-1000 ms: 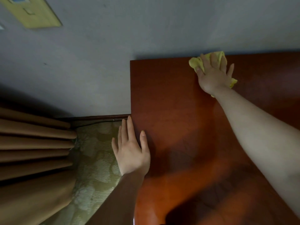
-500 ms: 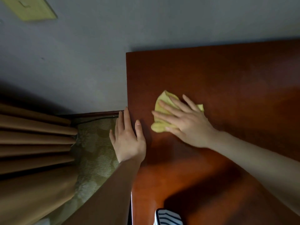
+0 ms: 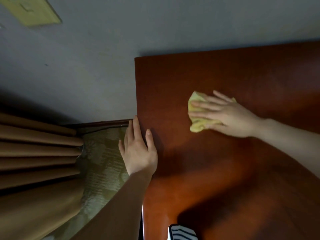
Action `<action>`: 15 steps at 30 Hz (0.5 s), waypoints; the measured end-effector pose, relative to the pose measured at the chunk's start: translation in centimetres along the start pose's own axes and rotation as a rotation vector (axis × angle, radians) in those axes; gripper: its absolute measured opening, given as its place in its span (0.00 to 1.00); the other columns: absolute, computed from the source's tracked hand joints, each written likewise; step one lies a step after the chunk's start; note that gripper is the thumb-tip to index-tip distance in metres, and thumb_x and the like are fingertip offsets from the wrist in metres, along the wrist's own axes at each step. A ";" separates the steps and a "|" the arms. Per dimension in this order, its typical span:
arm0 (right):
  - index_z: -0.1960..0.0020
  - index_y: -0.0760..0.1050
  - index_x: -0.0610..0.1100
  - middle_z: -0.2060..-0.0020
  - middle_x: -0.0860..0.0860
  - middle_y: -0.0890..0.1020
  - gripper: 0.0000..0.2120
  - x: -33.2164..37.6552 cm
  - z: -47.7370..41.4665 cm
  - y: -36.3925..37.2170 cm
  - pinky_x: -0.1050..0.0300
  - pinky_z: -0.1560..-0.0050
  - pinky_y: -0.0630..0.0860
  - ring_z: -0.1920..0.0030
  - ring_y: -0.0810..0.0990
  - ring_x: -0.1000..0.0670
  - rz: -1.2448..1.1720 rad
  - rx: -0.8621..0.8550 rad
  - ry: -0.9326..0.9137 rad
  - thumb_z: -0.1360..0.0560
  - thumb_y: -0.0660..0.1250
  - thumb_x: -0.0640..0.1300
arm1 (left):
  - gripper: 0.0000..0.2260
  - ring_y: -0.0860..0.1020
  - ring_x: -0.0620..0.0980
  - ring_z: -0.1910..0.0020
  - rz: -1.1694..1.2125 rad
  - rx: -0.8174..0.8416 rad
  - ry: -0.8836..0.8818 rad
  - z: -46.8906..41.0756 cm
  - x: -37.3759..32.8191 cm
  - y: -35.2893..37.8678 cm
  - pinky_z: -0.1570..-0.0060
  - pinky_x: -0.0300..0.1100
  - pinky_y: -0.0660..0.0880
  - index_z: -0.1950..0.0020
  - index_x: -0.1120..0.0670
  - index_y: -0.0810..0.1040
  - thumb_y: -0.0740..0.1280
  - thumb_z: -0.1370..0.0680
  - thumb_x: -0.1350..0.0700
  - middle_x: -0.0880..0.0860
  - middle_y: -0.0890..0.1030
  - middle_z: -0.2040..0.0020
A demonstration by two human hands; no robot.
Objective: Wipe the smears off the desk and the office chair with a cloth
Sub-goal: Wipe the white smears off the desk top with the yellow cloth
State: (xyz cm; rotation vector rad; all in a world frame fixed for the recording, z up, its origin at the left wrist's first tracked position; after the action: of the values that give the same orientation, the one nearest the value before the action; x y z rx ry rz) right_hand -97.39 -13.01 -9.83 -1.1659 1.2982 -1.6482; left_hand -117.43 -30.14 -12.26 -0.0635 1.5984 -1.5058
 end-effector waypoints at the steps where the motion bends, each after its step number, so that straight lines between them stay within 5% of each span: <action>1: 0.27 0.57 0.59 0.27 0.56 0.58 0.23 -0.7 -0.7 -0.4 0.49 0.26 0.44 0.25 0.51 0.52 -0.017 0.008 0.062 0.21 0.55 0.57 | 0.28 0.55 0.47 0.24 0.005 0.003 0.000 0.1 0.0 0.0 0.25 0.51 0.48 0.22 0.47 0.51 0.43 0.22 0.42 0.48 0.58 0.23; 5: 0.27 0.52 0.62 0.25 0.56 0.56 0.23 -3.9 -5.7 -1.2 0.52 0.27 0.37 0.24 0.45 0.54 -0.017 0.005 0.264 0.21 0.49 0.61 | 0.28 0.56 0.47 0.24 0.016 0.007 0.003 0.1 0.1 0.0 0.25 0.51 0.48 0.22 0.47 0.51 0.43 0.22 0.42 0.48 0.58 0.23; 15: 0.25 0.53 0.62 0.23 0.54 0.54 0.23 -2.6 -18.5 -1.0 0.45 0.27 0.38 0.24 0.48 0.48 0.066 -0.059 0.346 0.20 0.49 0.59 | 0.31 0.55 0.45 0.24 0.036 0.002 0.009 0.0 -0.2 -0.3 0.25 0.52 0.50 0.22 0.46 0.50 0.38 0.25 0.39 0.47 0.58 0.23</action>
State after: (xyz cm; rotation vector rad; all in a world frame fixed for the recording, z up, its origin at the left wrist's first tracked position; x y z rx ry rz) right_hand -114.07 -4.52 -10.89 -0.8841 1.5896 -1.8289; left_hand -117.47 -30.06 -11.94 -0.0268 1.5967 -1.4820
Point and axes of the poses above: each hand's wrist, its own z-axis away from the middle knuckle, its own y-axis out of the palm, x = y × z, the point moved 3 cm from there along -z, towards the middle knuckle
